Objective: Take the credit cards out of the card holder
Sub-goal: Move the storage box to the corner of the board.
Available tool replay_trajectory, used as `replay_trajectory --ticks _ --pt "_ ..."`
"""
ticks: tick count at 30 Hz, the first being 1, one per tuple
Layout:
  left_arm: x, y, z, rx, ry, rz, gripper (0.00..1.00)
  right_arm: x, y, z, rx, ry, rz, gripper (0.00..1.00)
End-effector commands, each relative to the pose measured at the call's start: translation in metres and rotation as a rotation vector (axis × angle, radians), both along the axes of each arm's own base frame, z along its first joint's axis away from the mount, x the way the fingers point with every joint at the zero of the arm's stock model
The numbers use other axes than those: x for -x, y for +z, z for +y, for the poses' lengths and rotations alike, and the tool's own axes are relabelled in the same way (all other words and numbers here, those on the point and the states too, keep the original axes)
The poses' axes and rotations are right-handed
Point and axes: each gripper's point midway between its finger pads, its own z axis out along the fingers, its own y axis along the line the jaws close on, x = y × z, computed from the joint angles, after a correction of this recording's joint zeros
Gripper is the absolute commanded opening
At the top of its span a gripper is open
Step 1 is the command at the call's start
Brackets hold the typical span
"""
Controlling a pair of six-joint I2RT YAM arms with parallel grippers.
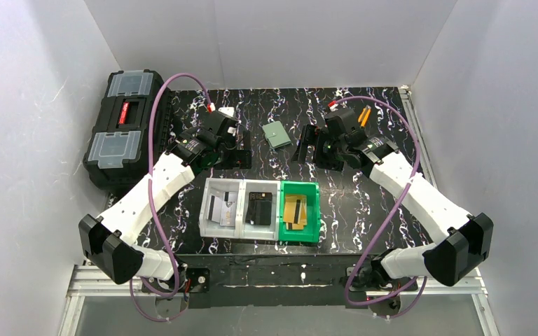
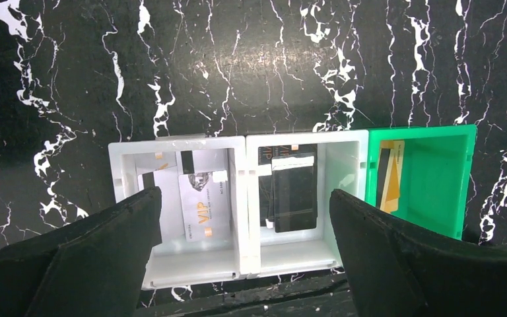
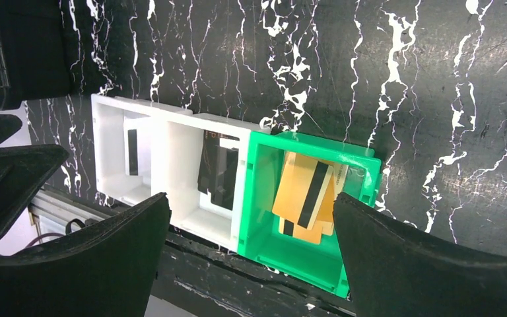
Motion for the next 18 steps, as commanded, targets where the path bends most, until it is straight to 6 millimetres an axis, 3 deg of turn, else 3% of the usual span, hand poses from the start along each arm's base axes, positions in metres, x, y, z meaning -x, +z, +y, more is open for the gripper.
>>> replay_trajectory --ticks 1,13,18 --pt "0.002 0.013 0.008 -0.018 -0.002 -0.014 1.0 -0.01 0.02 0.0 -0.02 -0.013 -0.064 1.0" --pt "0.013 0.009 0.018 -0.034 0.001 0.021 0.99 -0.021 0.013 0.013 -0.034 0.004 -0.016 1.0" --pt "0.016 0.007 0.015 0.003 0.006 0.034 1.0 -0.016 -0.001 -0.001 0.026 -0.045 0.025 1.0"
